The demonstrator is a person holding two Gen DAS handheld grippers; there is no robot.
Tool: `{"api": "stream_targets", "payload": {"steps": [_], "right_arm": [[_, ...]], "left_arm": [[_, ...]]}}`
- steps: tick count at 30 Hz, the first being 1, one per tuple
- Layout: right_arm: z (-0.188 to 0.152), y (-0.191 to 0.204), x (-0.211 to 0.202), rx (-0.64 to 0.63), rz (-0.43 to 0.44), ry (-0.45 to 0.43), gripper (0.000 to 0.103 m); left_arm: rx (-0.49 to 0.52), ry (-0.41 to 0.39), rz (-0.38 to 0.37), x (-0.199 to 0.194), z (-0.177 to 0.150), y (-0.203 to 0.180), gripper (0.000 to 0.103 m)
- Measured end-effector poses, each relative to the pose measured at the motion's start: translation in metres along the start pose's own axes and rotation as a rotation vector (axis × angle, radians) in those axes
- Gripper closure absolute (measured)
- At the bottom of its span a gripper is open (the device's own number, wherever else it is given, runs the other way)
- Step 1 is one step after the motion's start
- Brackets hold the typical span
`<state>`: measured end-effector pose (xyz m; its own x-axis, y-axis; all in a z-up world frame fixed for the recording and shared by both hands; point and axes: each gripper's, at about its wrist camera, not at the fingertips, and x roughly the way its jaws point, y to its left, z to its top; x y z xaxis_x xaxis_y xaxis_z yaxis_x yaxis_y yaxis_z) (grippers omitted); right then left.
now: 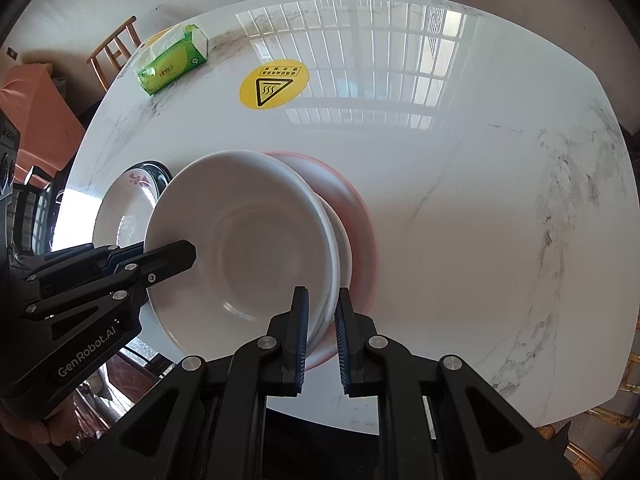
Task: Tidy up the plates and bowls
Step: 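Carry the Dog bowl with both tools and lower it into the white bowl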
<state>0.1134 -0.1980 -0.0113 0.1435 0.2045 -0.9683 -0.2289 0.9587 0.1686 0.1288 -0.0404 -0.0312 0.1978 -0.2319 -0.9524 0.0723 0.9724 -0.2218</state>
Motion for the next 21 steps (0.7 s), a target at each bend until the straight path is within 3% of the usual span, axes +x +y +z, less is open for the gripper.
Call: {"api": "stream_targets", "payload": {"steps": [21], "right_arm": [[-0.001,-0.002,0.012,0.017,0.011,0.013,0.088]], "left_arm": [[0.000,-0.001,0.015,0.011,-0.001,0.000,0.094]]}}
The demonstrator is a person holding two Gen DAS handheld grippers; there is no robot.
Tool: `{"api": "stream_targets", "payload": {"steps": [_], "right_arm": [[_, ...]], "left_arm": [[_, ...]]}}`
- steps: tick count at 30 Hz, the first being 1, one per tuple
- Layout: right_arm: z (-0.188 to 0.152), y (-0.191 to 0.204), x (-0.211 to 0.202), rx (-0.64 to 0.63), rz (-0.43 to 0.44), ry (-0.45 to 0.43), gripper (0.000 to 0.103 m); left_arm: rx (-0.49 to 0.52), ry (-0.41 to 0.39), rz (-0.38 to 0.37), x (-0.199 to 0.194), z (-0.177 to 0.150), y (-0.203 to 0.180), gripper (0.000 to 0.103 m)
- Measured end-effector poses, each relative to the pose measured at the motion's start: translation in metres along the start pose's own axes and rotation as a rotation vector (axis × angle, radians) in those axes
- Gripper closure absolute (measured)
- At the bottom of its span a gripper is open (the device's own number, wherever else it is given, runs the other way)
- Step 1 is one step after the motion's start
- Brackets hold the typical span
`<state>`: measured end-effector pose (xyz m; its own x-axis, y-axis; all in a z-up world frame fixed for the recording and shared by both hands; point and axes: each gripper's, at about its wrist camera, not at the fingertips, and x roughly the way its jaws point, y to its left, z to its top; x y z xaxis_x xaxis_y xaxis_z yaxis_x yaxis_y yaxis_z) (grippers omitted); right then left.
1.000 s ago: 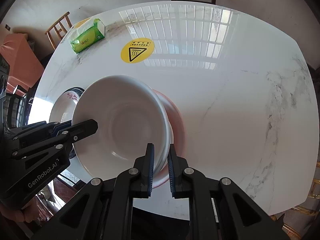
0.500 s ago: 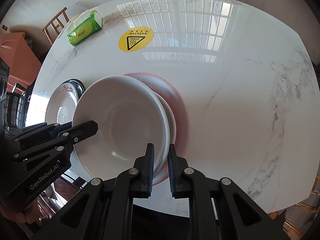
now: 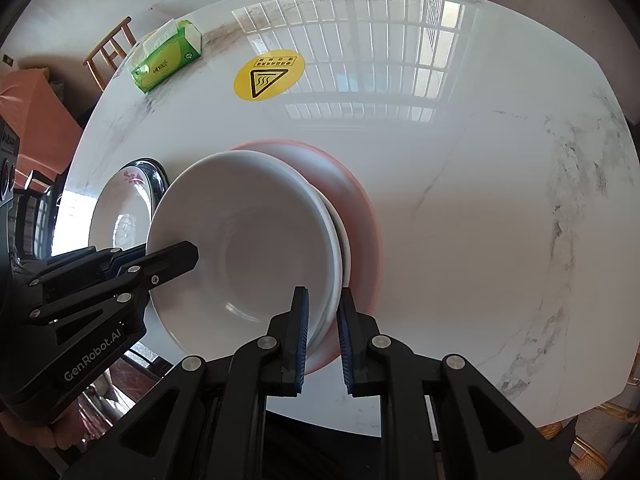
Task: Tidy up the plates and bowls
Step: 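Carry the Dog bowl with both tools and lower it into the white bowl, then open both tools and close them on the pink bowl rim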
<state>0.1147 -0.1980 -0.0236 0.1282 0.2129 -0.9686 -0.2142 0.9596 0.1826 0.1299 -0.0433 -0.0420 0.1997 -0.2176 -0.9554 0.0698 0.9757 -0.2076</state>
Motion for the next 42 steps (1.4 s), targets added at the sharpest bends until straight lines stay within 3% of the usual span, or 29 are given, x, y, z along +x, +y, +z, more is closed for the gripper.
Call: {"api": "stream_targets", "payload": {"steps": [16,24,35,42], "right_arm": [[-0.008,-0.007,-0.004,0.031,0.052,-0.042,0.081],[-0.016,-0.013,-0.016,0.069,0.092,-0.120,0.077],[-0.031,-0.029,-0.032,0.153,0.142,-0.199,0.076],[-0.038,-0.043,-0.030,0.215,0.147,-0.205,0.076]], "left_arm": [[0.007,-0.083,0.006,-0.007,-0.001,0.002,0.093],[0.005,-0.132,-0.018,-0.020,-0.005,0.005,0.093],[-0.134,-0.157,-0.115,-0.034,-0.021,0.038,0.093],[-0.215,-0.124,-0.164,-0.023,-0.026,0.054,0.093]]}}
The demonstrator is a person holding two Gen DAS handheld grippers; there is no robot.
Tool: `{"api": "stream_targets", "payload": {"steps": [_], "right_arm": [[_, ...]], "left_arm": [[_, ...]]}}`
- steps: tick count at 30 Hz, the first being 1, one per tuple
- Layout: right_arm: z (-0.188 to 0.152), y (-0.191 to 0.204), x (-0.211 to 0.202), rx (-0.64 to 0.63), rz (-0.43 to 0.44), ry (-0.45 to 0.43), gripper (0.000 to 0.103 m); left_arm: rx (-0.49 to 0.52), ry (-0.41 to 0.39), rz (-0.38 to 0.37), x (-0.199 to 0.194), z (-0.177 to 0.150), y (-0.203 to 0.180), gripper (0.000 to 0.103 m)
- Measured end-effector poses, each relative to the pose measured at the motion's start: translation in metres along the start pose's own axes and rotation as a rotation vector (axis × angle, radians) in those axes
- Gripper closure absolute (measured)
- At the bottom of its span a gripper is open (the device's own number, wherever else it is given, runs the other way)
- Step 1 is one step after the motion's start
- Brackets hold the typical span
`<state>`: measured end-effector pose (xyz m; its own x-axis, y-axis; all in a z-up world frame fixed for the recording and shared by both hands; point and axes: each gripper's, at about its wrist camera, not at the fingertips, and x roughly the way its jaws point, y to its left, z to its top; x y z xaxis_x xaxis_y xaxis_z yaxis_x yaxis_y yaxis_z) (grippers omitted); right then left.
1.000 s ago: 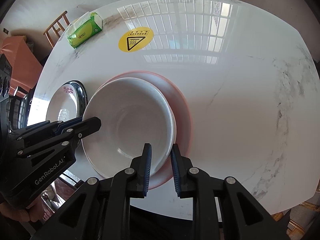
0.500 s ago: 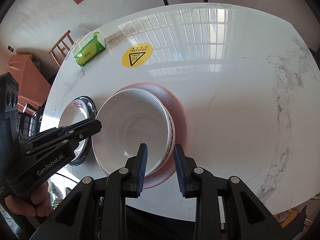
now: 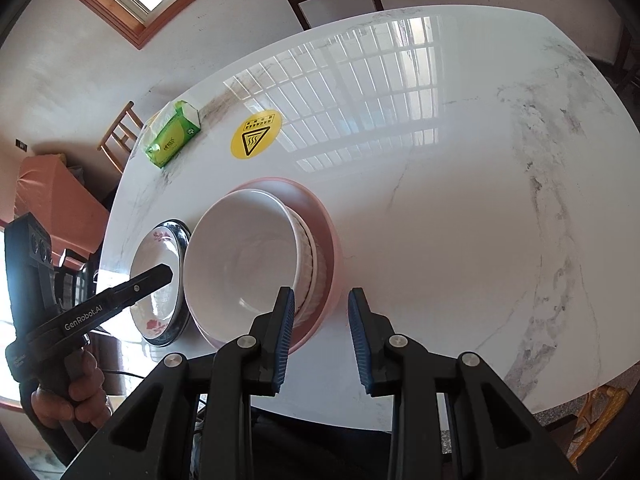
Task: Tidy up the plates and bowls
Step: 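Open both tools and close them on the pink bowl rim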
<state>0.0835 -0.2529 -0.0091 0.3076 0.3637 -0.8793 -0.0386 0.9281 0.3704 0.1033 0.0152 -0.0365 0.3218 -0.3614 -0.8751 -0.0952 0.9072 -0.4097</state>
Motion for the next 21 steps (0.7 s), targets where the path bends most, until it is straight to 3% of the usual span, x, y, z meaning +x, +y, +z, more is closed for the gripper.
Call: {"api": "stream_targets", "payload": {"steps": [11,21], "right_arm": [[-0.001,-0.010,0.018,0.035,-0.027,0.033,0.076],[0.001,-0.001,0.035,-0.013,-0.083,0.052,0.076]], "left_arm": [[-0.023,0.017,-0.009,0.015,0.001,0.006,0.093],[-0.015,0.055,0.002,0.032,0.000,0.005,0.092]]}}
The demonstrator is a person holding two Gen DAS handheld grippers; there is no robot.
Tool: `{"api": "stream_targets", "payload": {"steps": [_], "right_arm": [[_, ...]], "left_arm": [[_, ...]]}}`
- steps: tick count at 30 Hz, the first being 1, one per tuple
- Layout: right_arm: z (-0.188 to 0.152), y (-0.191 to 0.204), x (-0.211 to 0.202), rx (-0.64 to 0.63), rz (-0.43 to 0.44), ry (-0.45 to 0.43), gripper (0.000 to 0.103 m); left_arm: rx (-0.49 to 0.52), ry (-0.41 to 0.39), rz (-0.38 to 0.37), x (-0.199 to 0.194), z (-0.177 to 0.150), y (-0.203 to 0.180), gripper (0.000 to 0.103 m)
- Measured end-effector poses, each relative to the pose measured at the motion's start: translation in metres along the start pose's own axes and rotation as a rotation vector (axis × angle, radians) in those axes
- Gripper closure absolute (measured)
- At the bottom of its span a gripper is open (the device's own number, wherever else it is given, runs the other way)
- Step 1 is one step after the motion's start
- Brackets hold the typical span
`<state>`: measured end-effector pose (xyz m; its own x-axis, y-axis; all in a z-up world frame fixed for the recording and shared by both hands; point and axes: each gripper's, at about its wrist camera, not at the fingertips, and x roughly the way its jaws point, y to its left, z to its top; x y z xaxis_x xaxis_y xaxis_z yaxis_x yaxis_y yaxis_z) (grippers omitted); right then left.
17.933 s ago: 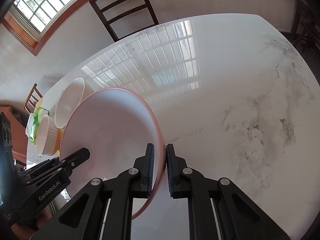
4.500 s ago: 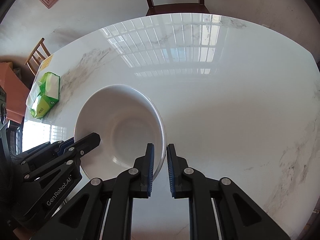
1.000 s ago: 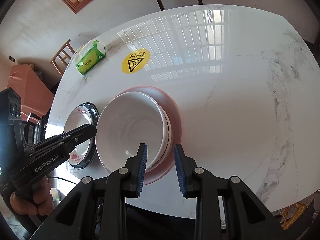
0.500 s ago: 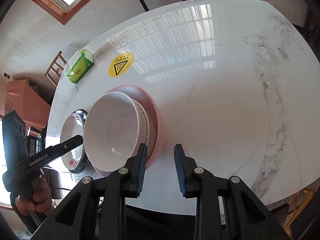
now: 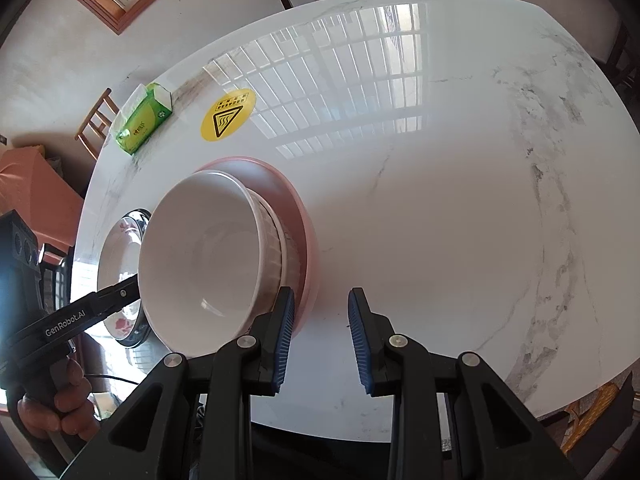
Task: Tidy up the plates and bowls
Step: 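Lift the pink bowl holding the nested bowls with both tools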
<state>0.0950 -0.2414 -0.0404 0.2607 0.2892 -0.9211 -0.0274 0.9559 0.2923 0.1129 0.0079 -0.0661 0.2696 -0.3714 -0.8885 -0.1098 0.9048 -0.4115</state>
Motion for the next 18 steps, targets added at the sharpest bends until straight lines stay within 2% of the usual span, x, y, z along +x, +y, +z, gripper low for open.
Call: {"api": "stream_targets", "payload": {"steps": [7,12,18], "right_arm": [[0.002,0.004,0.008,-0.017,-0.052,0.005,0.074],[0.004,0.004,0.015,-0.020,-0.072,0.008,0.073],[0.010,0.003,0.021,-0.016,-0.076,0.015,0.073]], "left_arm": [[0.009,-0.002,0.016,0.005,0.001,0.000,0.090],[0.040,-0.034,0.056,0.009,0.000,-0.007,0.091],[0.024,-0.031,0.028,0.013,0.006,-0.003,0.090]]}}
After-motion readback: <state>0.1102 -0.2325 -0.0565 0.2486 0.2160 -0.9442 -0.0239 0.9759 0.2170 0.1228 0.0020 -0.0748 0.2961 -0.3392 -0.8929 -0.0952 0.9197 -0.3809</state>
